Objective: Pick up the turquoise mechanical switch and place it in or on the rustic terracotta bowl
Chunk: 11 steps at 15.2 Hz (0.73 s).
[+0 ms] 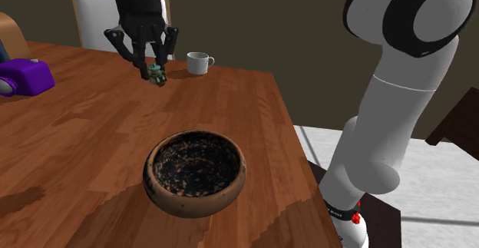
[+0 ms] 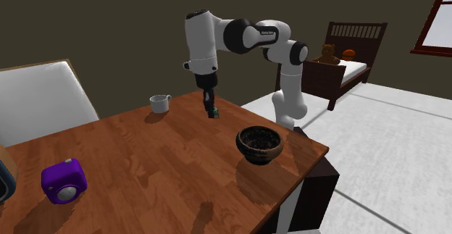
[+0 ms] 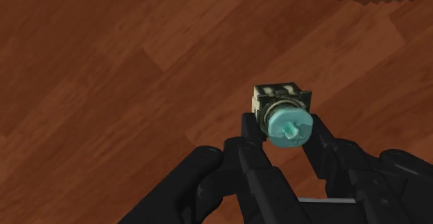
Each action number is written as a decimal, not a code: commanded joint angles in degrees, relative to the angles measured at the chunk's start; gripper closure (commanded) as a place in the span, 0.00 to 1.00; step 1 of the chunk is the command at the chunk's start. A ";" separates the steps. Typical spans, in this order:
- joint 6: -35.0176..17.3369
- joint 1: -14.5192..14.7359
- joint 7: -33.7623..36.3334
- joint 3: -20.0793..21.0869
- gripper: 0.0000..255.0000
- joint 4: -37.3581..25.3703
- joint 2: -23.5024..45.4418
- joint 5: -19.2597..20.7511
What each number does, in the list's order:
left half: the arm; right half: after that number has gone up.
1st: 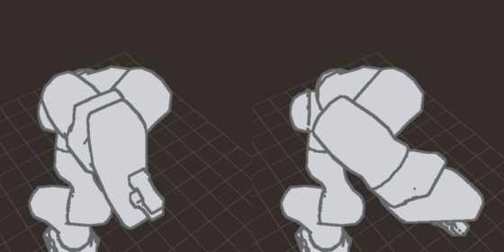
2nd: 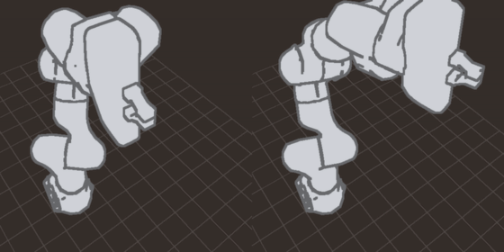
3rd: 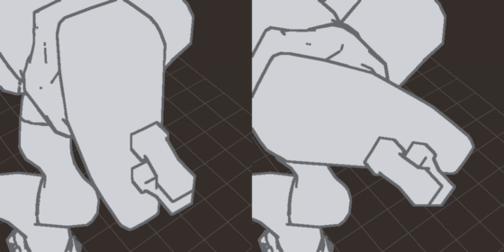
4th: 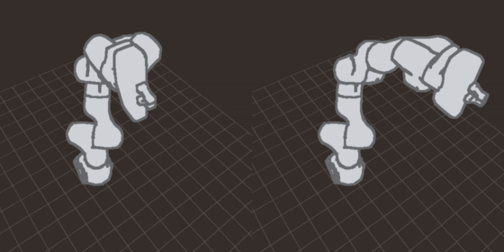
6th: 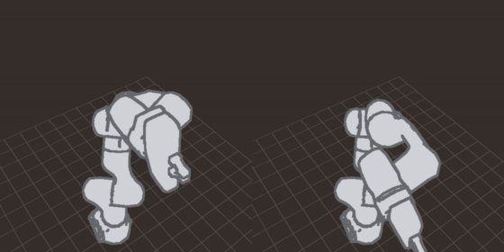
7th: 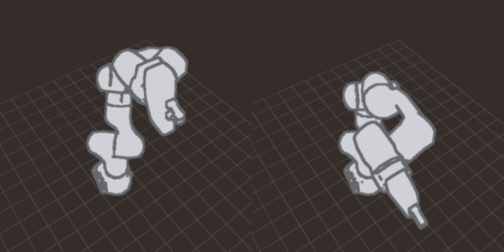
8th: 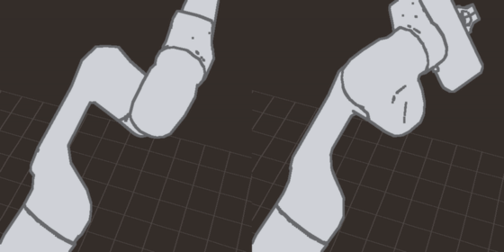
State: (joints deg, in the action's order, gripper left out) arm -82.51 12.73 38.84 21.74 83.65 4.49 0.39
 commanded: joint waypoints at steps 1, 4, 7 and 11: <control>-1.19 0.27 0.91 0.46 1.00 5.05 -4.16 -1.61; -2.02 1.20 2.63 1.33 1.00 10.56 -9.29 -3.78; -2.42 2.36 4.52 2.31 1.00 15.18 -13.99 -5.93; -2.44 4.19 7.37 3.79 1.00 20.16 -19.65 -8.80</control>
State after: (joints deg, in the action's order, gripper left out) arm -85.18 16.44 45.44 25.18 102.64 -13.61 -7.59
